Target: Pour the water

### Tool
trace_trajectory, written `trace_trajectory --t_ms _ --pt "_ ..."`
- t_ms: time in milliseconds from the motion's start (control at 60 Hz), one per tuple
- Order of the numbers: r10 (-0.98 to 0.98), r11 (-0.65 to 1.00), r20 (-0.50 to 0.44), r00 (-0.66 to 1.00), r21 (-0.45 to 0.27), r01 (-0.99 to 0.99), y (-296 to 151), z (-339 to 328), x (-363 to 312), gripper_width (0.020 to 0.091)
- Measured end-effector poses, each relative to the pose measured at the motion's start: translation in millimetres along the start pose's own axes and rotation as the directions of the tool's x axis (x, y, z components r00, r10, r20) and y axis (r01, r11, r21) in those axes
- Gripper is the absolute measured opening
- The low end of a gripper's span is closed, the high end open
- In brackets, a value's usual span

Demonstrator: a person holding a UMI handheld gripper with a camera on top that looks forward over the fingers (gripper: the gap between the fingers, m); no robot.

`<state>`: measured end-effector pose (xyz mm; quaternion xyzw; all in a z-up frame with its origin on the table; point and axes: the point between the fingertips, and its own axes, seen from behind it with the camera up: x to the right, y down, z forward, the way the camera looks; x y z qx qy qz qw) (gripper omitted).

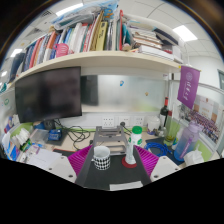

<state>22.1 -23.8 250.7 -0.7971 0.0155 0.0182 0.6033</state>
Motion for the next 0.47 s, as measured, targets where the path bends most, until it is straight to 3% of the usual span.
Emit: trace_trajectory --t_ms 467 --pt "-0.017 0.999 0.027 0.999 -0.03 0.018 6 -6 -31 0.0795"
